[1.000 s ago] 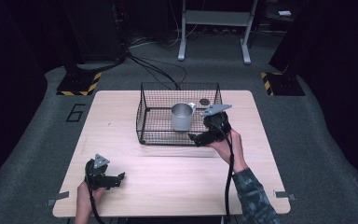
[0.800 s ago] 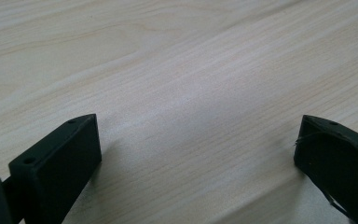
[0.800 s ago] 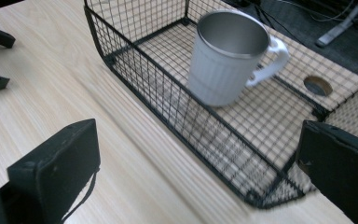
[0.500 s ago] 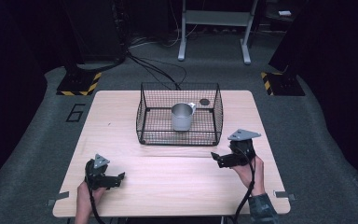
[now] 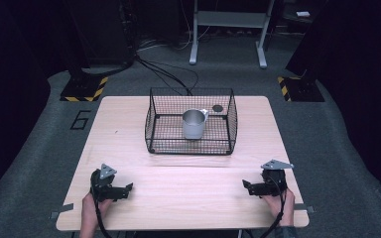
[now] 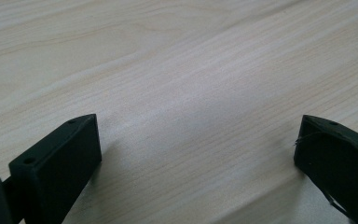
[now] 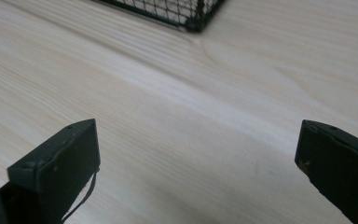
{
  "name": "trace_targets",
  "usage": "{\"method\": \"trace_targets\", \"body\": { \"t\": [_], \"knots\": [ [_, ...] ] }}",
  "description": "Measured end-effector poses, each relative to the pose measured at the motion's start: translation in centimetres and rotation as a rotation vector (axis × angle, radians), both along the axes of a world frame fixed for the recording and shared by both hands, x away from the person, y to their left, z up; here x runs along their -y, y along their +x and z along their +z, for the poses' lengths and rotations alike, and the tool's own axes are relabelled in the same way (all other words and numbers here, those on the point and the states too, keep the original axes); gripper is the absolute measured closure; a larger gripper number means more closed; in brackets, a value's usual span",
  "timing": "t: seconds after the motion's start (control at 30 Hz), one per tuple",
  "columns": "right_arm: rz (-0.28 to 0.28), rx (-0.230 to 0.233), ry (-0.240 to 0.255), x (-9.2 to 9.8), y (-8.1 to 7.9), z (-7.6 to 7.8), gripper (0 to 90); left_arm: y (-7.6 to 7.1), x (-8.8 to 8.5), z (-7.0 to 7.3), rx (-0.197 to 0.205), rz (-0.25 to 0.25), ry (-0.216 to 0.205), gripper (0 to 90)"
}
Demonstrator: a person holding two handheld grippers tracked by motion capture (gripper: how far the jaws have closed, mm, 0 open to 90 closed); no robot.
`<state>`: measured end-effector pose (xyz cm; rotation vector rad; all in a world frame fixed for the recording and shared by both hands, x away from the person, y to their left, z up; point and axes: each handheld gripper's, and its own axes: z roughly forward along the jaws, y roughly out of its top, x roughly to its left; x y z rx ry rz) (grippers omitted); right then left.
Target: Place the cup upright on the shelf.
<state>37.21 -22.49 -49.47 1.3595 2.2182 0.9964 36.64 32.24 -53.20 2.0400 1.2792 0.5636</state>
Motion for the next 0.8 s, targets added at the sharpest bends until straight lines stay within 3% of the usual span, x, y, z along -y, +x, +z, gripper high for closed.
{"method": "trace_targets", "body": {
  "t": [0.13,0.23,0.43,0.57,0.8],
  "knots": [
    [-0.025,-0.011,0.005,0.9,-0.3,-1.1,0.0,0.0,0.0,0.0,0.0,0.0,0.0,0.5],
    [-0.057,-0.029,-0.015,1.9,-0.6,-2.3,0.0,0.0,0.0,0.0,-0.001,0.001,0.0,0.5],
    [-0.094,-0.018,-0.062,2.5,-0.9,-3.2,0.0,0.0,0.0,0.0,-0.001,0.0,-0.001,0.5],
    [-0.093,0.015,-0.058,2.7,-1.2,-3.5,0.0,0.0,0.0,0.0,-0.001,0.0,0.0,0.5],
    [-0.083,0.021,-0.055,2.9,-1.2,-3.6,0.0,0.0,0.0,0.0,-0.002,0.0,0.0,0.5]
  ]
}}
